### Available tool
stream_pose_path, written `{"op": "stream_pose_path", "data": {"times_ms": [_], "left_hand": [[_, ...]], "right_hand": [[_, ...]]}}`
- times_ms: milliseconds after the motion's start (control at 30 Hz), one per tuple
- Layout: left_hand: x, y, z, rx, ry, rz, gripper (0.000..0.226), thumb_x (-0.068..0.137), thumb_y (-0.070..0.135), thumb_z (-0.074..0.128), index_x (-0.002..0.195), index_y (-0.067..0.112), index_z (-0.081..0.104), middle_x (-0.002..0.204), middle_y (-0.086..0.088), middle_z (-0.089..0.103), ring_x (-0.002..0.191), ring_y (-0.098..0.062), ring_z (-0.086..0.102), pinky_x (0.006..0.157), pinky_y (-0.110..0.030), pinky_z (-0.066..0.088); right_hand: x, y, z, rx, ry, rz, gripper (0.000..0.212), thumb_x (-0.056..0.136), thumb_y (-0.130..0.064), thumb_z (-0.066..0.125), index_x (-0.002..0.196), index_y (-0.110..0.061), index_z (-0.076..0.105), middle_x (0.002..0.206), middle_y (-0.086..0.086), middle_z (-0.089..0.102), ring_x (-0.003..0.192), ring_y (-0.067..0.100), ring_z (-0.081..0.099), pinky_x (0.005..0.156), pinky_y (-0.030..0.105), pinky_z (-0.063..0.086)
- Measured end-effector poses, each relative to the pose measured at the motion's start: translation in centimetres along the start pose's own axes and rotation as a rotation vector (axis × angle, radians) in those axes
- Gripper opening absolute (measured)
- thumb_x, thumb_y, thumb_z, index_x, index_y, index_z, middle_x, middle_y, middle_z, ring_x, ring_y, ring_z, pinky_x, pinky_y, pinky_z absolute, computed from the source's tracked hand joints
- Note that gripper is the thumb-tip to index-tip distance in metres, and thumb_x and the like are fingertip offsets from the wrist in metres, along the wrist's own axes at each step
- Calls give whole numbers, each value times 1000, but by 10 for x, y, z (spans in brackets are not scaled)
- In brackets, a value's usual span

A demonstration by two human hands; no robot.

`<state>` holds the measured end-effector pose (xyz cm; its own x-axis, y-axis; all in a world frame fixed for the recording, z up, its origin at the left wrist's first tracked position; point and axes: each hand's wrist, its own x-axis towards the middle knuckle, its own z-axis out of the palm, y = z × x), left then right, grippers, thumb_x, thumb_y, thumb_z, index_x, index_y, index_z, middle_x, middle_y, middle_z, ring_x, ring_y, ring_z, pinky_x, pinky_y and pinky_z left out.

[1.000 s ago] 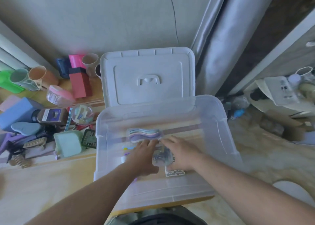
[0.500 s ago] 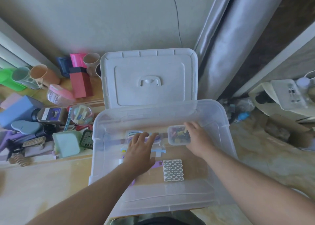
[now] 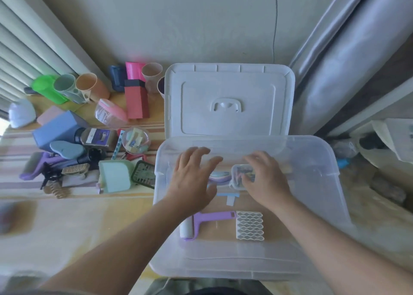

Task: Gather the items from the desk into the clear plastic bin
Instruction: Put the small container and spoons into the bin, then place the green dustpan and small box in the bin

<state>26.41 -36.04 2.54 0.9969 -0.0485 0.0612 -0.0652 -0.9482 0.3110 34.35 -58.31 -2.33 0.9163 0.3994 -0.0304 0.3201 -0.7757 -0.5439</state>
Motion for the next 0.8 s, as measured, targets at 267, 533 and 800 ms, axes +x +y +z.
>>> {"op": "stream_pose_path", "data": {"times_ms": [267,533,800], "left_hand": [[-8,-128,-90,27,235,-227,50,81,32,75,129,30,62,136,-3,52,128,-36,43,107,-53,38],[-87,-265,-59,246,-294,-360,93,80,48,70,157,37,19,160,-8,24,148,-35,20,122,-52,20],[-91,-302,4,326,-480,-200,125,83,37,77,155,39,-26,166,-15,-16,154,-41,-6,125,-57,2]], "right_hand": [[55,-176,9,47,175,-437,47,82,-32,61,123,-12,70,122,8,64,111,36,60,89,50,55],[78,-304,123,-181,-229,-351,63,81,-29,72,140,-21,51,139,7,47,126,36,46,96,50,52],[73,-284,210,-495,-526,115,94,85,-25,76,156,-36,16,144,5,40,122,34,48,86,43,49]]}}
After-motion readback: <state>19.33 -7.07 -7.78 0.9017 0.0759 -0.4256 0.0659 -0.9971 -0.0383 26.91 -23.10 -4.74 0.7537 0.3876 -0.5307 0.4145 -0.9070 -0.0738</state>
